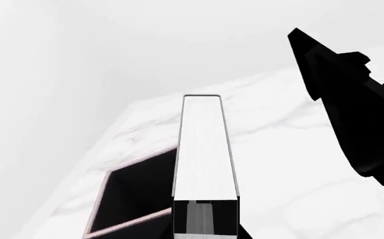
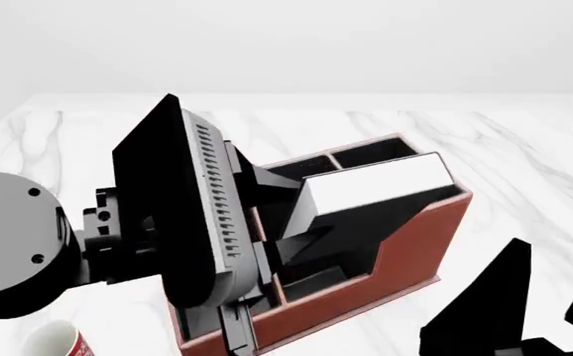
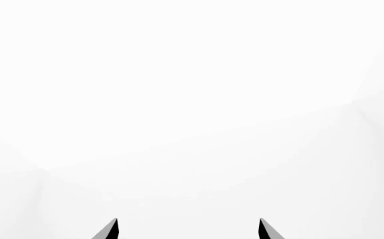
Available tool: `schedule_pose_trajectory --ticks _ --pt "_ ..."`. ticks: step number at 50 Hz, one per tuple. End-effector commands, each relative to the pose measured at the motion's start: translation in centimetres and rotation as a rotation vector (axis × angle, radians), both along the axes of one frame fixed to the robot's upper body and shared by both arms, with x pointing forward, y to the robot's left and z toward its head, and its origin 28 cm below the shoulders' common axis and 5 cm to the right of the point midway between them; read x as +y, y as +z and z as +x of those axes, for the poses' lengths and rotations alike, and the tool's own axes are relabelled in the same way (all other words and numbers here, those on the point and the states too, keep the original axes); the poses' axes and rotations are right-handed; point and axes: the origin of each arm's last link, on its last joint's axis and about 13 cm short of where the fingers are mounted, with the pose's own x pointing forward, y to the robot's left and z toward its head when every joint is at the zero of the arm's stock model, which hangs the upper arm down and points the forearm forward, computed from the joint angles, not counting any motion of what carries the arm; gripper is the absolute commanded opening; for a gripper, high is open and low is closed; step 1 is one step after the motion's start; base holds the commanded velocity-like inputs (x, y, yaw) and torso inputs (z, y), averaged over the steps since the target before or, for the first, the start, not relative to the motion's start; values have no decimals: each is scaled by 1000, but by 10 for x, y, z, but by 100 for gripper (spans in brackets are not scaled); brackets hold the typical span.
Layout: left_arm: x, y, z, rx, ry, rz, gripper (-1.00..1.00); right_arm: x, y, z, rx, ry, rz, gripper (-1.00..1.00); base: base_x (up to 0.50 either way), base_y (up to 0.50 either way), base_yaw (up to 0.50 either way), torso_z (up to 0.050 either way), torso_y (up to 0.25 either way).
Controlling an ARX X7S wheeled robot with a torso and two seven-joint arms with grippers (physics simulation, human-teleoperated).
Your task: Pick up the book and place it in the back compartment of the caddy.
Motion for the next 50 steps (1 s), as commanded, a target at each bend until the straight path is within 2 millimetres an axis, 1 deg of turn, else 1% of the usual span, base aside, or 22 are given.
schedule_pose_trajectory --ticks 1,5,10,14,15,17,18,20,21,22,25,26,32,36,37,39,43,50 --pt "-1 29 14 -127 -30 3 -100 1 0 0 -16 -9 -26 100 0 0 0 0 0" --pt "-3 32 17 -123 -38 -16 -100 1 -1 1 -14 -9 -26 100 0 0 0 0 3" --pt "-6 36 26 -111 -23 -92 -100 1 -1 1 -12 -7 -27 100 0 0 0 0 0" --pt "-6 41 34 -42 14 -204 -100 1 -2 1 -9 -8 -26 100 0 0 0 0 3" --pt "-7 40 37 4 37 -244 -100 1 -2 1 -10 -7 -28 100 0 0 0 0 0" --pt "-8 38 38 58 79 -240 -100 2 -2 1 -9 -6 -29 100 0 0 0 0 0" --pt "-9 38 39 56 64 -276 -100 1 -2 1 -8 -7 -28 100 0 0 0 0 0" --pt "-12 33 41 137 72 -301 -100 1 -3 1 -7 -8 -29 100 0 0 0 0 0" --pt "-13 32 46 169 113 -323 -100 1 -3 1 -6 -7 -29 100 0 0 0 0 0" --pt "-13 31 47 193 133 -303 -100 2 -3 1 -7 -7 -30 100 0 0 0 0 10" --pt "-14 26 51 227 138 -316 -100 1 -3 1 -6 -8 -30 100 0 0 0 0 0" --pt "-14 25 51 259 140 -329 -100 1 -3 1 -5 -7 -30 100 0 0 0 0 0" --pt "-15 27 49 304 151 -373 -100 2 -5 2 0 -5 -33 100 0 0 0 0 2" --pt "-16 28 52 360 181 -441 -100 3 -5 2 2 -4 -34 100 0 0 0 3 0" --pt "-17 28 55 399 206 -480 -100 2 -5 2 3 -5 -35 100 0 0 0 0 10" --pt "-18 26 56 418 222 -491 -100 2 -6 3 3 -7 -36 100 0 0 0 0 0" --pt "-21 18 54 443 217 -480 -100 2 -6 3 6 -8 -37 100 0 0 0 0 0" --pt "-20 15 45 437 171 -422 -100 2 -8 4 10 -7 -40 100 0 0 0 0 2"
